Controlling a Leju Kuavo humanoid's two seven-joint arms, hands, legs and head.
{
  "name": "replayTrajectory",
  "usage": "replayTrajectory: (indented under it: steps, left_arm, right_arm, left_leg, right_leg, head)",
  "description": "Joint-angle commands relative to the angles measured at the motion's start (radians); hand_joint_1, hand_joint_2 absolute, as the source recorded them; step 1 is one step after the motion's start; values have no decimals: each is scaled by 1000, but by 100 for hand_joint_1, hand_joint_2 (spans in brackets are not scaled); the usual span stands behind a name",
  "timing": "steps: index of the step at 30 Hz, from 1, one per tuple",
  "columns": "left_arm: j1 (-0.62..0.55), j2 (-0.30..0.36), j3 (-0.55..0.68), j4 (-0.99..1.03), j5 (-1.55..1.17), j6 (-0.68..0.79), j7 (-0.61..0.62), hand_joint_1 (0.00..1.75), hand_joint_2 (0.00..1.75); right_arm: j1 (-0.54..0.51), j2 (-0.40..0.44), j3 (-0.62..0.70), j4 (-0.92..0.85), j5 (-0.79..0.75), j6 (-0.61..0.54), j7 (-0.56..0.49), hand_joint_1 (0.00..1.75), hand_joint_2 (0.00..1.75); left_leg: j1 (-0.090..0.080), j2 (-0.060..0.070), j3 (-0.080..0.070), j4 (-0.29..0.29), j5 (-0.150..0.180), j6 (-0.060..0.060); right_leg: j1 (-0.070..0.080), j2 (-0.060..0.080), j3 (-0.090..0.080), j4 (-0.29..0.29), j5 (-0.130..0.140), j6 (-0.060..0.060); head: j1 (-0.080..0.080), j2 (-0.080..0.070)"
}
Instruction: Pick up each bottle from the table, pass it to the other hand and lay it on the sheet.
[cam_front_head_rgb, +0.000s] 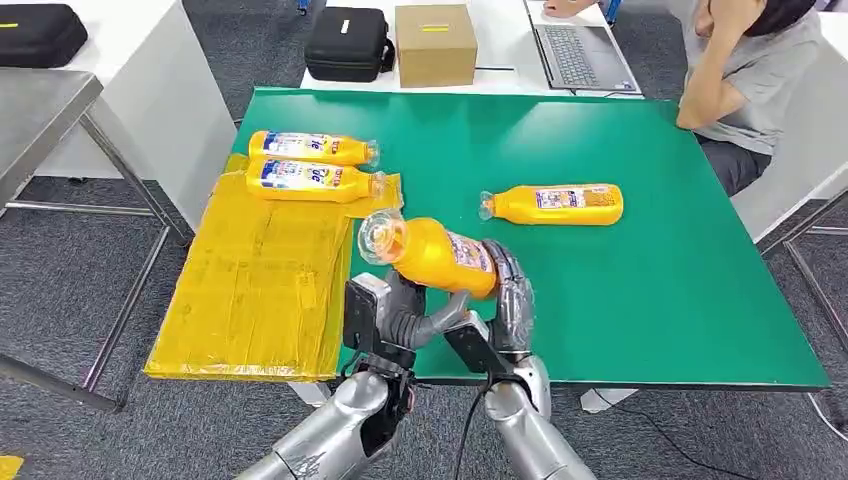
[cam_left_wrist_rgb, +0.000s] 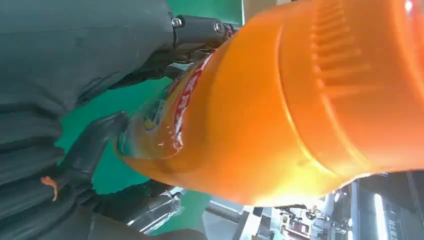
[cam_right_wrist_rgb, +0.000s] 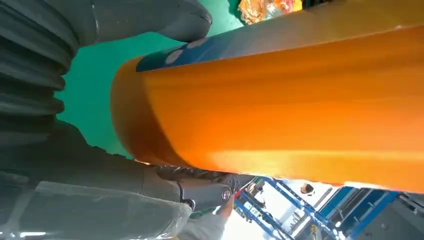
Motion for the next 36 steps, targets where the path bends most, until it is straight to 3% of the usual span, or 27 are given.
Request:
replayTrajectory:
  steps: [1, 9, 16, 27, 28, 29, 36]
  left_arm:
    - [-44, 3, -86, 26, -3, -28, 16, 0, 175]
    - [-56, -5, -97, 41, -5, -4, -4, 0, 175]
    - [-74, -5, -132, 25, 13, 144, -78, 0, 175]
    - [-71, -5, -147, 20, -1, 197, -87, 0, 175]
    - [-72, -5, -147, 27, 0, 203, -87, 136, 175]
    - [-78, -5, -154, 34, 6, 198, -87, 175, 175]
    - [-102, -5, -185, 20, 44, 229, -87, 175, 175]
  right_arm:
    - [-82, 43, 11, 96, 23, 0, 0, 175, 175]
    - [-71, 66, 75, 77, 38, 0, 0, 175, 175]
    - [-70, 86, 174, 66, 27, 0, 0, 175, 175]
    - [-70, 78, 200, 45, 31, 0, 0, 175, 175]
    - [-74, 79, 215, 44, 16, 0, 0, 175, 175]
    - [-81, 78, 217, 44, 19, 0, 0, 175, 175]
    - [-119, 99, 199, 86, 29, 0, 0, 175, 175]
  left_leg:
    - [0, 3, 2, 1, -2, -1]
    - [0, 2, 3, 0, -2, -2]
    - [0, 2, 2, 1, -2, -1]
    - [0, 2, 2, 1, -2, -2]
    - [1, 2, 4, 2, -4, -2]
    - [0, 2, 4, 1, -3, -2]
    - [0, 2, 1, 1, -1, -2]
  right_leg:
    - [0, 2, 2, 1, -1, -1]
    - [0, 2, 2, 1, -2, -1]
    - [0, 2, 1, 1, -1, -1]
    - [0, 1, 2, 1, -2, -1]
    - [1, 1, 3, 2, -3, -2]
    - [0, 1, 3, 2, -3, -2]
    - [0, 1, 1, 2, -1, -1]
  head:
    - [0, 0]
    - [0, 0]
    - [0, 0]
    - [0, 0]
    - [0, 0]
    - [0, 0]
    - [0, 0]
